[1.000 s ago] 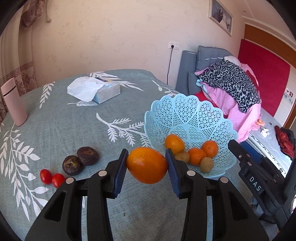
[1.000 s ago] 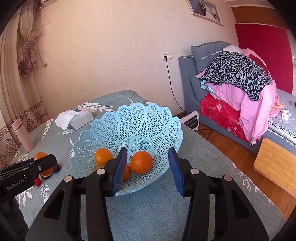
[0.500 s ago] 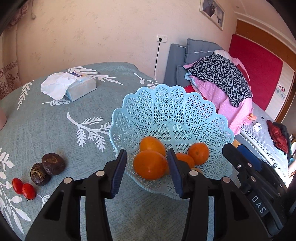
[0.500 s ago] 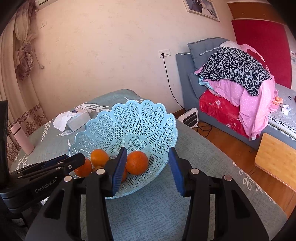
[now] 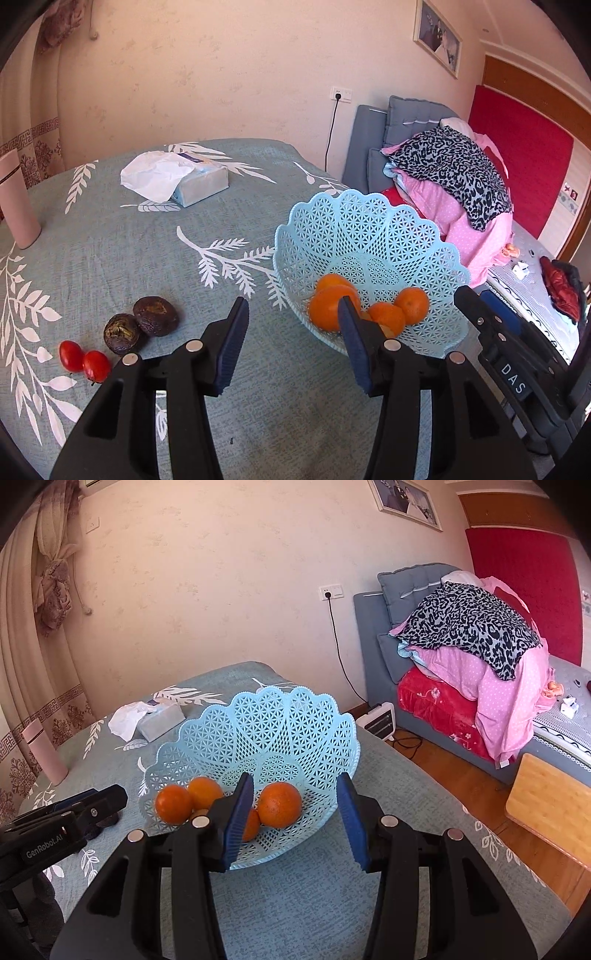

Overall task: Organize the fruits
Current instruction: 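Withdraw both tools from the basket toward the tomatoes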

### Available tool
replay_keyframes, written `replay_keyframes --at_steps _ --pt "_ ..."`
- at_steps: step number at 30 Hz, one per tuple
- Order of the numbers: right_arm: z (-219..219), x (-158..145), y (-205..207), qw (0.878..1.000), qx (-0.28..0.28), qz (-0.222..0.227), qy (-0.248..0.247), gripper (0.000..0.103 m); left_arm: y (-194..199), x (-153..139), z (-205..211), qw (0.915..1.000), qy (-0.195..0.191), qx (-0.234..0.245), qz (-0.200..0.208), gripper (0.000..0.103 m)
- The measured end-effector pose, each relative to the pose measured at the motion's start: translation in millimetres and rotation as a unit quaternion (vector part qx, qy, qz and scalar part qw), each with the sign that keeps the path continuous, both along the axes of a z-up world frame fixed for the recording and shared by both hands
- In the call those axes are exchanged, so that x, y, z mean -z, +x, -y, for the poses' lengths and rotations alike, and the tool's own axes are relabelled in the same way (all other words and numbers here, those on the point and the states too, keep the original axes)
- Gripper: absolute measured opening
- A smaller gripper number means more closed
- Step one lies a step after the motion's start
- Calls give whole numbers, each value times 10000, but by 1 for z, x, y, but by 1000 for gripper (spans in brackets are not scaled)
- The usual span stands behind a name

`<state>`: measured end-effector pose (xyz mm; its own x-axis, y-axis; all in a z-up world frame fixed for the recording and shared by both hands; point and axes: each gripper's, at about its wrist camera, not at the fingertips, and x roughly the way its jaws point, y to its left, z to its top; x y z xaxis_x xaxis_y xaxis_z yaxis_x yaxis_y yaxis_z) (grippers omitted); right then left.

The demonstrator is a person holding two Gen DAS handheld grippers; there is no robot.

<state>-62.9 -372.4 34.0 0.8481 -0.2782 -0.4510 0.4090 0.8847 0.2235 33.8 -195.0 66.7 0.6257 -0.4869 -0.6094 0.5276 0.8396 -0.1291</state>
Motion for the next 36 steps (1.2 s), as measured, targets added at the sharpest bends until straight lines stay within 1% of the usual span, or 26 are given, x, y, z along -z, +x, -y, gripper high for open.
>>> replay_keyframes --at_steps 7,10,11,16,23,29,31,35,36 --pt "-8 -3 -2 9999 -98 13 -28 48 -1 -2 -29 9995 -11 -314 52 51" --pt "-12 -6 -2 9999 -142 26 -43 48 -1 -3 -44 9988 6 -481 88 52" --pt "-13 -6 -3 9999 -157 29 -44 48 -1 -2 -50 9985 26 -543 100 54" --pt "-22 -8 -2 9996 -267 18 -64 48 -1 4 -83 9958 210 -875 141 55" --pt "-38 -8 1 9988 -479 -46 -119 48 9 18 -131 9896 387 -1385 2 55" --pt "-53 -6 5 9972 -720 -139 -159 48 20 29 -150 9846 505 -1665 -152 54" --pt "-59 -5 6 9962 -829 -168 -184 49 26 34 -155 9834 483 -1726 -281 52" --pt "-70 -3 8 9944 -1010 -229 -218 49 42 43 -161 9810 466 -1790 -580 41" --pt "-72 -3 9 9940 -1041 -242 -228 49 45 44 -162 9808 443 -1791 -631 40"
